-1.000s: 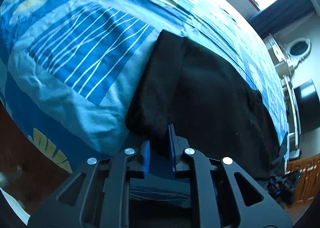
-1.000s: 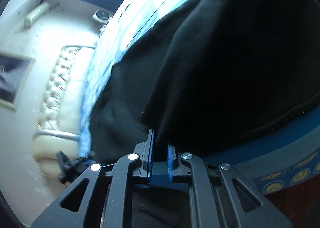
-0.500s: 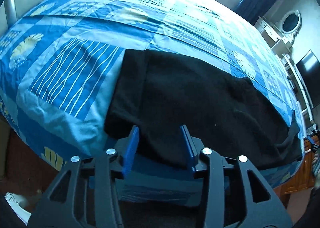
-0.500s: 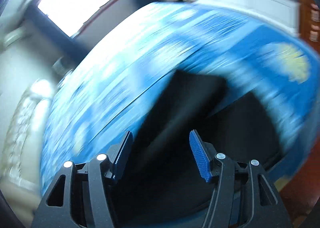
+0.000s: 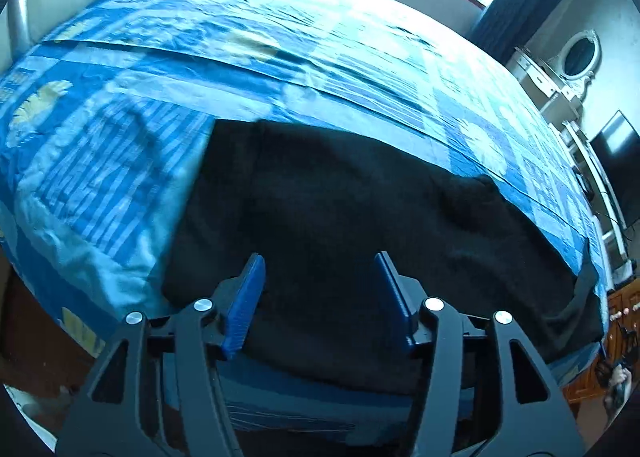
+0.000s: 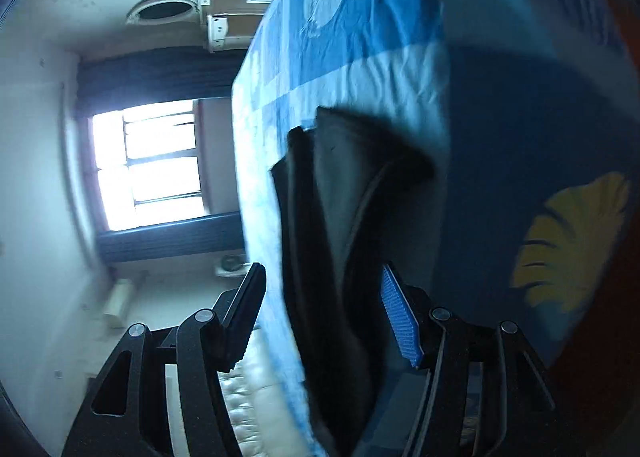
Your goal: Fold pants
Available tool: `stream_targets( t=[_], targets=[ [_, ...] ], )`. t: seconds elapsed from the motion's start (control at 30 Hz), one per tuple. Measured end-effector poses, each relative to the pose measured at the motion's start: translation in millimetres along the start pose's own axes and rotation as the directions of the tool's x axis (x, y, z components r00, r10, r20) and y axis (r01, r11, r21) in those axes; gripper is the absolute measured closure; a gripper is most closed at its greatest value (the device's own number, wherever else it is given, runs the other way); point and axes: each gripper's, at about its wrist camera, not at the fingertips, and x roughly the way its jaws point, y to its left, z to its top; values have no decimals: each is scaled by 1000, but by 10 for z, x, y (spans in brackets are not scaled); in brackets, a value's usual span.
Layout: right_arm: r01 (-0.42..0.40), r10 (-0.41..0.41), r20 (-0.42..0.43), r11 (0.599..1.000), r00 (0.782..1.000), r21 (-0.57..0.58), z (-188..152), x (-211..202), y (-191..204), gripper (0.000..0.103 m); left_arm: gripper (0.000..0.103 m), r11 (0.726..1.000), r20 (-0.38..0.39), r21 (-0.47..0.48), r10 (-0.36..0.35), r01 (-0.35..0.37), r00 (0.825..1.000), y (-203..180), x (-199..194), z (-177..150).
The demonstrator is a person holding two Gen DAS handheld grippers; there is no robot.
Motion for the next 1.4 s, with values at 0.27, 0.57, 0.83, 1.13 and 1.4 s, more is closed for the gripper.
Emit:
stream_targets(
  t=[0.27, 0.57, 0.83, 1.13, 1.4],
  targets=[
    [198, -165, 153, 952, 974, -234, 276, 161, 318, 98, 45, 998, -41, -58, -14, 11, 999, -63, 111, -116],
    [396, -319, 237, 785, 917, -476, 373, 293, 397, 98, 38, 999, -25, -27, 21, -22, 999, -133, 158, -168],
    [453, -361, 370, 869, 856, -200, 699, -413, 69, 78, 31, 999, -17, 23, 27, -27, 999, -180, 203, -209],
    [484, -411, 261, 679, 874, -552, 219, 1055, 1373, 47, 18, 999, 12, 23, 32, -32, 999, -236, 227, -250],
    [643, -614, 271, 534, 741, -549, 65, 2520, 1489, 47, 12, 995, 19, 76, 71, -72, 997, -346, 262, -309]
  ],
)
